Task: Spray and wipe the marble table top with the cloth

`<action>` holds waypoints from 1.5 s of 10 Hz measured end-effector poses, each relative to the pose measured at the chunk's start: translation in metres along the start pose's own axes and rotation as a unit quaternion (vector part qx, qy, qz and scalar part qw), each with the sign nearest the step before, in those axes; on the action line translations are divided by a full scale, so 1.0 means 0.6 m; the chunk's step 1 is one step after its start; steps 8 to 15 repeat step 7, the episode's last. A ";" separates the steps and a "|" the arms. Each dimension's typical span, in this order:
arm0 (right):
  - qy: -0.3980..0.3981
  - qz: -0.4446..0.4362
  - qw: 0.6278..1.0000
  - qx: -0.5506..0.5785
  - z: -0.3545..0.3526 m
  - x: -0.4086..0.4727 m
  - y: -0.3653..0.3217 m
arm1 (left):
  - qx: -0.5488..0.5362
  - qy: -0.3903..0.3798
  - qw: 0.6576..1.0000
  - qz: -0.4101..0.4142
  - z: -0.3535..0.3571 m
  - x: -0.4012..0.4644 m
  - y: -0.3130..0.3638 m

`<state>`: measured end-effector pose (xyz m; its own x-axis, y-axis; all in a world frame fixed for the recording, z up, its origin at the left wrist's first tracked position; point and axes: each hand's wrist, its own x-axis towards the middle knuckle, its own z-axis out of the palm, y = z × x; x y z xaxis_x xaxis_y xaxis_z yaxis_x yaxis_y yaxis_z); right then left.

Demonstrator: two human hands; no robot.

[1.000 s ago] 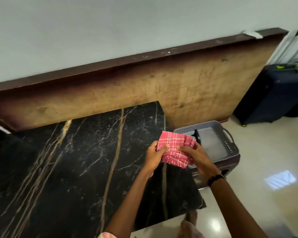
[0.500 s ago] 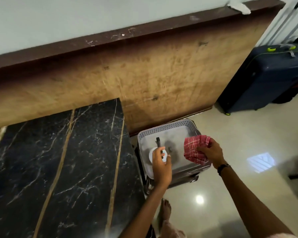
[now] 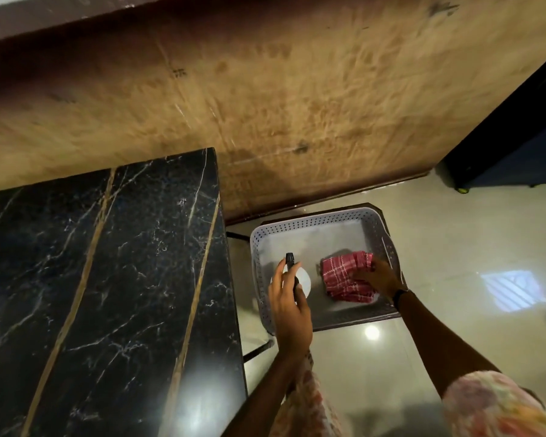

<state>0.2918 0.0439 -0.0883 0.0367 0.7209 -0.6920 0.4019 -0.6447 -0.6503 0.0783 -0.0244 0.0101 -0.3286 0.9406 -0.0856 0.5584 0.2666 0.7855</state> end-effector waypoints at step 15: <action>0.240 -0.157 0.956 -0.057 0.124 -0.134 -0.040 | -0.113 -0.114 0.986 -0.036 -0.091 -0.003 0.007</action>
